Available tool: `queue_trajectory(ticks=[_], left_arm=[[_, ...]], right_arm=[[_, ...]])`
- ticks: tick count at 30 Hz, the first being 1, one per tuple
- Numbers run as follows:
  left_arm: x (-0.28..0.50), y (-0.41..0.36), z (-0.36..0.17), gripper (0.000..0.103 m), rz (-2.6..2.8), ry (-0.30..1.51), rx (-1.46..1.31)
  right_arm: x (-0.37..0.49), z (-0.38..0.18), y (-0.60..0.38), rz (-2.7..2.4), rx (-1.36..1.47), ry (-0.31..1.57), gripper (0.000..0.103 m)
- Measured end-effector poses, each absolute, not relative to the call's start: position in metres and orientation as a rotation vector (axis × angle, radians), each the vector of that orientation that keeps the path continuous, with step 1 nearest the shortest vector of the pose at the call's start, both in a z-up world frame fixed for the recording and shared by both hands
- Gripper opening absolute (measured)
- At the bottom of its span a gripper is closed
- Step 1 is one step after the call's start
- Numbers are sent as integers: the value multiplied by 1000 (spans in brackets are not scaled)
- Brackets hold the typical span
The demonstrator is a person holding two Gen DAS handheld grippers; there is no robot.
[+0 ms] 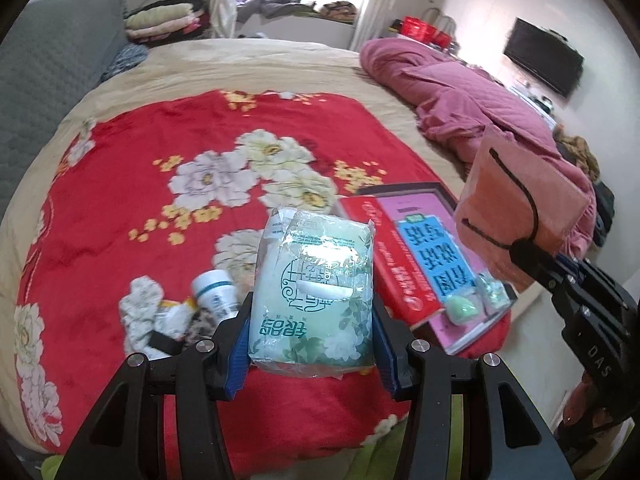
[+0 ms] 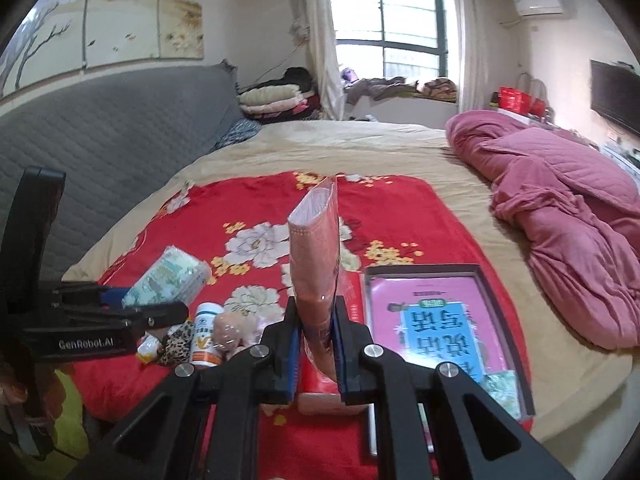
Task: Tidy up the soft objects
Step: 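Carry tissue pack with left gripper while right gripper carries pink packet to tray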
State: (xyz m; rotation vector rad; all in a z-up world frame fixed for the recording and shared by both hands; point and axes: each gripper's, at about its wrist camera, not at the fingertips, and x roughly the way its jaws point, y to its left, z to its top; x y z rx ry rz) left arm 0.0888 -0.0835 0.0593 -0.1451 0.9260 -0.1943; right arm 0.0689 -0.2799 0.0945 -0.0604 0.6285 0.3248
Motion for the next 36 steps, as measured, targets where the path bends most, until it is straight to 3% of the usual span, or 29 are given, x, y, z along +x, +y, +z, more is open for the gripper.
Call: queue_trajectory(ticks=[18, 36], left_arm=[[92, -169, 75, 53, -316, 906, -33], [117, -235, 55, 53, -360, 944, 42]], right_arm=[[50, 115, -352, 207, 32, 581, 15], [57, 91, -413, 114, 113, 598, 15]])
